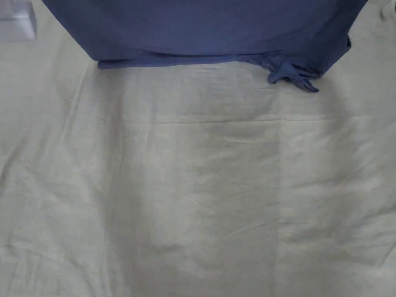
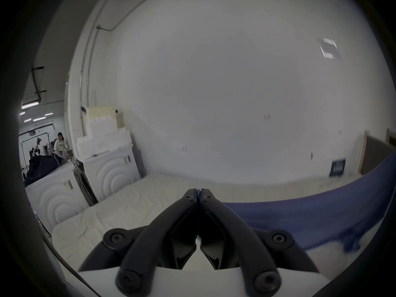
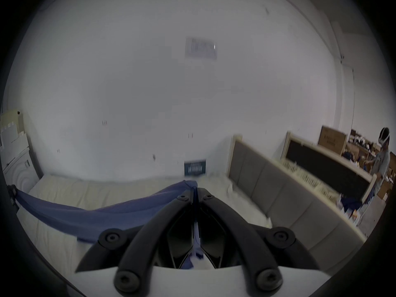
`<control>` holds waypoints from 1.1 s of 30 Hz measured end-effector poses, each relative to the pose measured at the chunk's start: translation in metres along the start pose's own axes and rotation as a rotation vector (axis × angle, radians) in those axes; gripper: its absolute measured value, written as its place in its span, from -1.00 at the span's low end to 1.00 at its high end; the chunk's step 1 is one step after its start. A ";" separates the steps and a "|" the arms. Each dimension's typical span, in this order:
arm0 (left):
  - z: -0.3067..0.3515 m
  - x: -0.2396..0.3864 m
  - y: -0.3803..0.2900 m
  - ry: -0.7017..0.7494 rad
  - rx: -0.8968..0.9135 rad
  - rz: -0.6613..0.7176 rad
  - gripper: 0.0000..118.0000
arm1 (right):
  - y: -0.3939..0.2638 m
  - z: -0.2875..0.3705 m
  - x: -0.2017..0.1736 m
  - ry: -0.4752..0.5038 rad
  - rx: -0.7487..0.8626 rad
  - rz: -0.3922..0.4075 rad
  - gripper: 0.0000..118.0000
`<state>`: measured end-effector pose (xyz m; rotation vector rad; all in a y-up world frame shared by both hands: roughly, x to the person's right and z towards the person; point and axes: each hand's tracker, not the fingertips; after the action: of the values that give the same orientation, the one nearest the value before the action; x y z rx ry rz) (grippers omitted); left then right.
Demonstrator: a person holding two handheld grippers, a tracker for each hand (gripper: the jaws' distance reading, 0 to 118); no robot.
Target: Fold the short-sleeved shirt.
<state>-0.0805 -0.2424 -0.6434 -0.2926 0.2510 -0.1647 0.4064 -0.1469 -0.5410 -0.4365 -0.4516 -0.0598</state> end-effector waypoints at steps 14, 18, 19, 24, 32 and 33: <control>0.040 -0.020 -0.213 -0.121 -0.387 0.004 -1.00 | -0.268 -0.028 0.037 -0.019 -0.480 0.006 -0.98; 0.077 -0.044 -0.243 -0.141 -0.411 0.052 -1.00 | -0.316 0.004 0.053 0.022 -0.513 0.004 -0.98; 0.086 -0.050 -0.248 -0.148 -0.409 0.067 -1.00 | -0.322 0.013 0.056 0.024 -0.523 0.013 -0.98; 0.139 -0.088 -0.267 -0.184 -0.407 0.167 -1.00 | -0.349 0.062 0.075 0.075 -0.518 0.049 -0.98; 0.215 -0.125 -0.300 -0.215 -0.392 0.201 -1.00 | -0.377 0.132 0.116 0.108 -0.494 -0.038 -0.98; 0.225 -0.130 -0.304 -0.217 -0.392 0.214 -1.00 | -0.381 0.141 0.122 0.107 -0.492 -0.042 -0.98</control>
<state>-0.1823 -0.4448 -0.3141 -0.6650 0.0955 0.1305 0.4005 -0.4282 -0.2237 -0.9030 -0.3372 -0.2368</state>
